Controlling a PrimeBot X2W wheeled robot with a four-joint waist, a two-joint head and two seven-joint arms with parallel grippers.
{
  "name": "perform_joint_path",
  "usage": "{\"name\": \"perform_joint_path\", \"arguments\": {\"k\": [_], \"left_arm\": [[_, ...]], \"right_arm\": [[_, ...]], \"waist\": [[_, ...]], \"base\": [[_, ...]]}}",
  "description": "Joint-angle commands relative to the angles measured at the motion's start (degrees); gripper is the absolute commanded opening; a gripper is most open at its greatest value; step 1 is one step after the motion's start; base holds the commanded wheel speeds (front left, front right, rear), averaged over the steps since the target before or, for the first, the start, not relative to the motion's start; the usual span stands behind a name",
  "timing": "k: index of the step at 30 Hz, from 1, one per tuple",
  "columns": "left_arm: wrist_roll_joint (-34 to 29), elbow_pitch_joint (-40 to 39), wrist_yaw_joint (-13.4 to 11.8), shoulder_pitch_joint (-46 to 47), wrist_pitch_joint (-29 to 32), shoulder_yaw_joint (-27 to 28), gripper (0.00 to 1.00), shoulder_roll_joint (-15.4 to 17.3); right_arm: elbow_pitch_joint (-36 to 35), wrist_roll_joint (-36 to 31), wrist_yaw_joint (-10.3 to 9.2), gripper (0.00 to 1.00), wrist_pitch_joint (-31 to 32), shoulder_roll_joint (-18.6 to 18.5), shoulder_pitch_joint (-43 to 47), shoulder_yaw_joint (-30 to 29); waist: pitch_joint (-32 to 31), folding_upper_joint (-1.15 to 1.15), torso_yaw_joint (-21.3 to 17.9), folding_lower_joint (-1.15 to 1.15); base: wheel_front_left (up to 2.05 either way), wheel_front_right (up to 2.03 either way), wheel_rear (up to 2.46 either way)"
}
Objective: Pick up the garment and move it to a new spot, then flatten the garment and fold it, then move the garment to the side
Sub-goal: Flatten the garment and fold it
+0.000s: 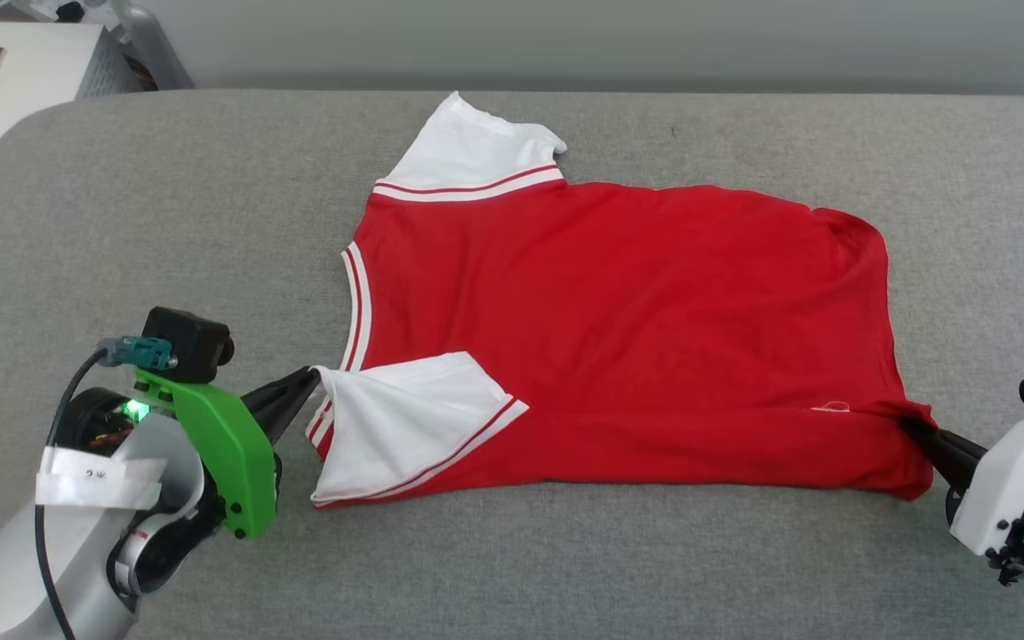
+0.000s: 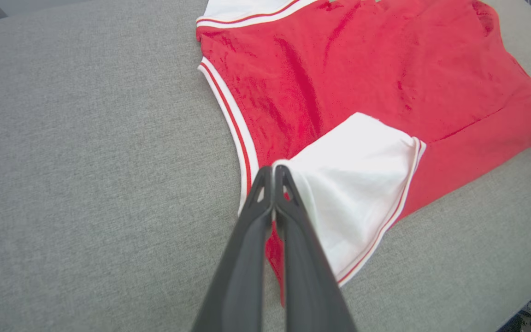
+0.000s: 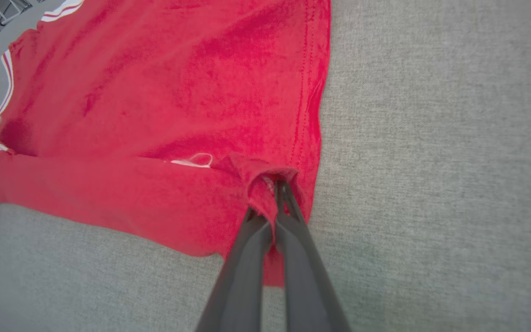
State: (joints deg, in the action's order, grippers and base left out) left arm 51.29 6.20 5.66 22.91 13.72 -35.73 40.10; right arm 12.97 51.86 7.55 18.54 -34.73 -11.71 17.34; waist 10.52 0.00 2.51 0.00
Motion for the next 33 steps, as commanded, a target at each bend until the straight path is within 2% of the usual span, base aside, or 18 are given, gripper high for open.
{"name": "perform_joint_path", "arguments": {"k": [1, 13, 14, 15, 16, 21, 27, 33], "left_arm": [[-1.16, 1.43, 0.45, 1.85, 0.28, -0.55, 0.0, -0.37], [-3.64, 13.95, 1.72, 8.9, -1.05, -6.42, 0.0, -3.39], [-4.02, 14.99, 1.74, 9.33, -1.77, -6.93, 0.46, -3.78], [-4.31, 15.91, 1.76, 9.63, -2.5, -7.27, 1.0, -4.17], [-4.7, 17.13, 1.77, 9.99, -3.77, -7.44, 1.0, -4.71], [-5.24, 21.8, 1.61, 10.54, -10.16, -6.71, 1.0, -7.32], [-1.28, 22.36, 0.69, 7.94, -15.53, -3.47, 1.0, -10.1], [2.03, 16.64, -3.26, 2.14, -15.36, -1.66, 1.0, -9.66]], "right_arm": [[0.59, -0.59, -0.06, 0.0, 0.52, 0.61, -1.52, 0.12], [6.26, -3.86, -0.06, 0.0, 2.85, 2.83, -6.71, 1.66], [6.91, -4.18, -0.06, 0.15, 2.92, 3.09, -6.95, 1.65], [7.21, -4.57, -0.06, 0.95, 2.66, 3.3, -7.15, 1.68], [7.72, -4.87, -0.06, 1.0, 2.25, 3.72, -7.37, 1.49], [8.49, -6.38, -0.06, 1.0, 1.05, 4.27, -7.42, 1.51], [6.62, -8.76, -0.06, 1.0, 0.21, 3.84, -5.87, 1.01], [1.98, -12.04, -0.06, 1.0, 3.25, 4.27, -1.94, -1.65]], "waist": [[1.89, 0.0, -0.85, 0.0], [4.41, 0.0, -1.64, 0.0], [4.33, 0.0, -1.61, 0.0], [4.2, 0.0, -1.59, 0.0], [3.91, 0.0, -1.56, 0.0], [1.59, 0.0, -1.35, 0.0], [-2.65, 0.0, -1.06, 0.0], [-5.73, 0.0, -0.87, 0.0]], "base": [[0.0, 0.0, 0.0], [0.0, 0.0, 0.0], [0.0, 0.0, 0.0], [0.0, 0.0, 0.0], [0.0, 0.0, 0.0], [0.0, 0.0, 0.0], [0.0, 0.0, 0.0], [0.0, 0.0, 0.0]]}}
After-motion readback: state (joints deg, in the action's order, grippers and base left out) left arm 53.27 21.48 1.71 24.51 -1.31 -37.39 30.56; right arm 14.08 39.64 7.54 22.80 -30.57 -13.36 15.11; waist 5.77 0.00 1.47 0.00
